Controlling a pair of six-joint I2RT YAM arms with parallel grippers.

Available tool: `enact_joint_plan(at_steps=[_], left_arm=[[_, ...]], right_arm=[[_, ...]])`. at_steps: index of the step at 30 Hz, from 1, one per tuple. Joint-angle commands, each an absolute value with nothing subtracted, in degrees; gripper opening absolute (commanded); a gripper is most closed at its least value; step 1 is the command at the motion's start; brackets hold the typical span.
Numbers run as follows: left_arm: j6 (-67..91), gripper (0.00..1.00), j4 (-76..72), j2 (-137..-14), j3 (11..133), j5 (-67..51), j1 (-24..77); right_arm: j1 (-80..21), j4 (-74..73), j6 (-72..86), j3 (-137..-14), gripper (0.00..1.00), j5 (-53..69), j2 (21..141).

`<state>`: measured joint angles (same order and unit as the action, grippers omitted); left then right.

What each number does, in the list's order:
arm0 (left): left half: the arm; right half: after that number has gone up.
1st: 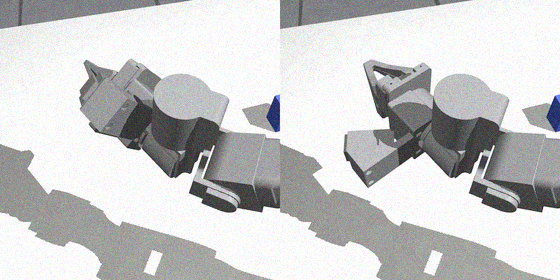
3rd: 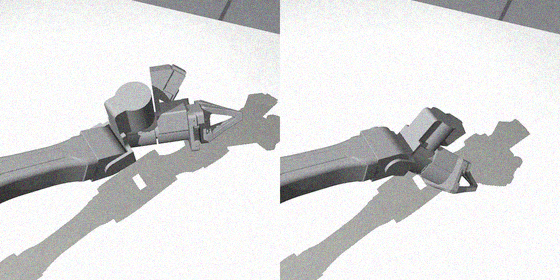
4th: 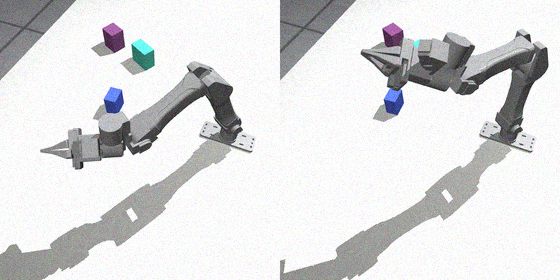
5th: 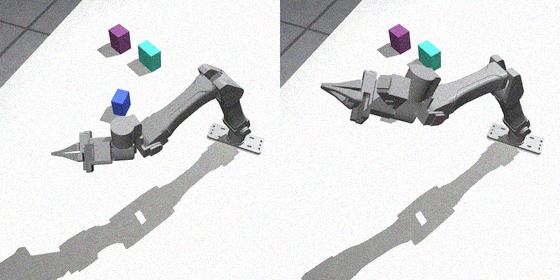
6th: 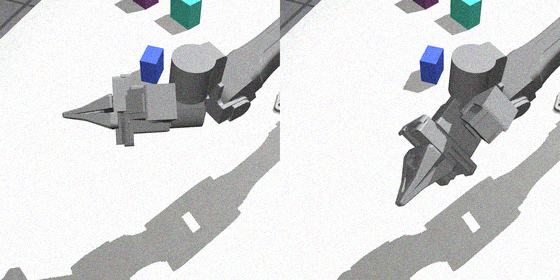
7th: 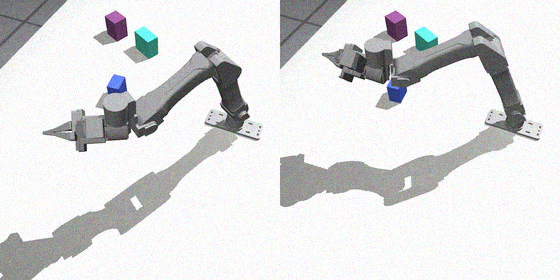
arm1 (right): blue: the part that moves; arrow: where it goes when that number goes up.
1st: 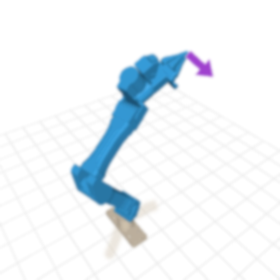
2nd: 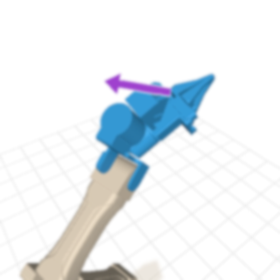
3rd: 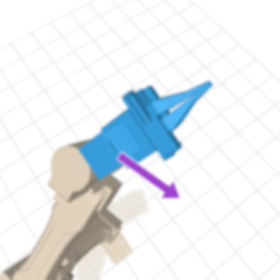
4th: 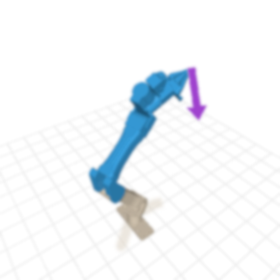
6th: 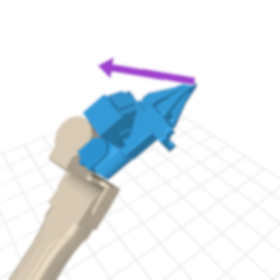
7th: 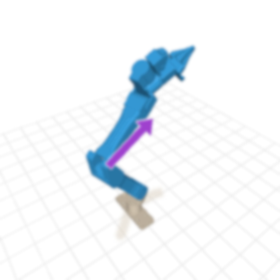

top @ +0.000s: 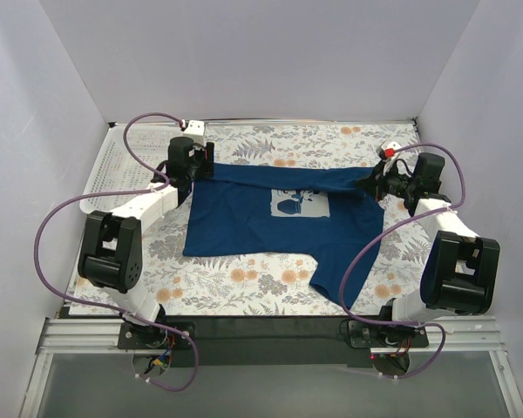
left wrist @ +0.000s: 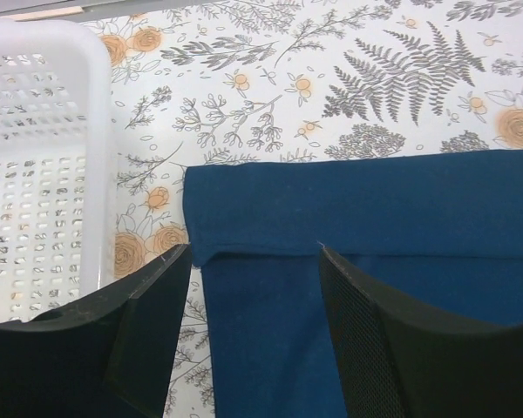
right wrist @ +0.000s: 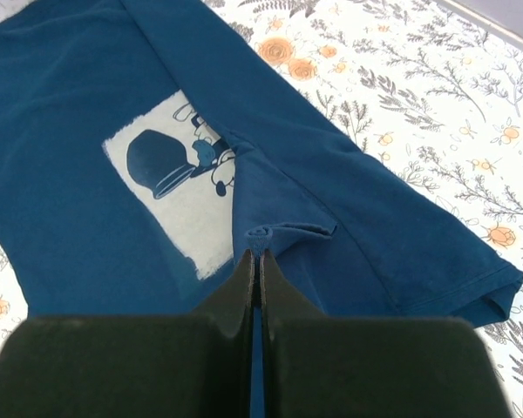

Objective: Fold and stack the t-shirts
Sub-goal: Fold the tshirt

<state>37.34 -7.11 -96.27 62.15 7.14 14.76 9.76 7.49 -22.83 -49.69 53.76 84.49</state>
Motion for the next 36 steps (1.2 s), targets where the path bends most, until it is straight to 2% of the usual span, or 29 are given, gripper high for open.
enact_joint_plan(at_steps=[1,9,12,15,16,17,20,23,27,28,31,36], left_arm=[[38.67,0.56,-5.54,-92.2,61.26,6.15,15.03],[40.86,0.57,-2.82,-85.53,58.54,7.21,15.03],[41.83,0.57,-1.06,-82.89,57.31,7.21,15.03],[43.15,0.57,-0.26,-79.38,56.17,6.6,15.03],[43.85,0.57,1.39,-78.23,55.21,6.24,15.03],[44.29,0.57,1.93,-77.35,54.76,5.63,15.03],[45.79,0.57,4.48,-72.96,52.83,4.05,15.03],[46.75,0.57,6.06,-67.26,49.59,2.38,15.03],[47.63,0.57,7.82,-61.01,45.45,0.79,15.12],[47.72,0.57,8.08,-59.78,44.66,0.88,15.12],[47.9,0.58,8.88,-56.0,42.19,1.67,15.2],[48.08,0.59,8.09,-53.96,39.9,2.9,15.29]], right_arm=[[10.28,4.05,-27.42,-49.66,0.01,54.49,82.88],[10.28,-2.61,-32.43,-49.22,0.01,54.75,82.26],[10.2,-8.24,-38.39,-49.57,0.08,55.89,82.62],[10.2,-20.36,-49.36,-50.62,0.26,56.51,82.88],[10.2,-26.22,-52.35,-50.89,0.44,55.47,82.88],[10.2,-27.84,-55.51,-50.89,0.52,54.41,82.53],[10.72,-31.54,-58.44,-50.8,0.58,50.9,80.78],[11.6,-31.11,-54.95,-52.2,0.58,48.96,81.11],[10.73,-28.23,-41.51,-58.61,0.54,49.31,86.47],[9.94,-26.73,-33.91,-59.32,0.54,45.74,87.44],[6.42,-21.9,-23.78,-60.9,0.59,37.57,90.7],[2.03,-16.97,-14.69,-64.59,0.64,25.96,97.02]])
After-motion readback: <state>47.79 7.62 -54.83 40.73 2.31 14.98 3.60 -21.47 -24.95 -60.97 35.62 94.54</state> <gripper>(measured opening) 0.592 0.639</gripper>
